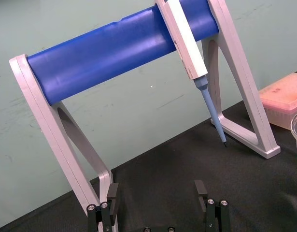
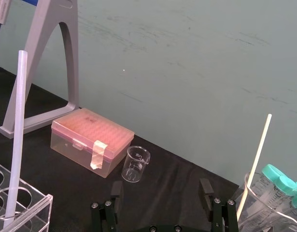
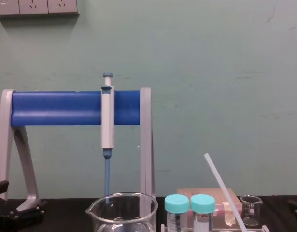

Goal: Pick up the stirring rod with one hand, then place it down.

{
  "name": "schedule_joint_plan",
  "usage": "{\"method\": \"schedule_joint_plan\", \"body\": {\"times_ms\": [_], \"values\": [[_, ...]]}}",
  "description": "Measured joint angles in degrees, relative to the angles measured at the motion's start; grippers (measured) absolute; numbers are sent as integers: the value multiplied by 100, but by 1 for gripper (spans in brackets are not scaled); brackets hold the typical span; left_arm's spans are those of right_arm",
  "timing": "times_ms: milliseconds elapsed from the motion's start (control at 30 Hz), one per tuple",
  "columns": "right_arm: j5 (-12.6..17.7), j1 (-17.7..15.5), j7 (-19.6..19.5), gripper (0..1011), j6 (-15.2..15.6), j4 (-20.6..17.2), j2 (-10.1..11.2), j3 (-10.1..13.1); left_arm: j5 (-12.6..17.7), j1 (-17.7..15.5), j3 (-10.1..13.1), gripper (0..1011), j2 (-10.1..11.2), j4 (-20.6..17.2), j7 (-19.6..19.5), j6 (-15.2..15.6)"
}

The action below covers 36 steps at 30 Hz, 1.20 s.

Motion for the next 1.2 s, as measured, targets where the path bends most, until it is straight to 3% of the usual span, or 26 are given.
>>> {"method": "schedule_joint_plan", "body": {"times_ms": [1200], "values": [[7, -26, 33, 1003, 4, -14, -24, 45, 0, 0, 0, 1000, 0, 0, 0, 0]]}}
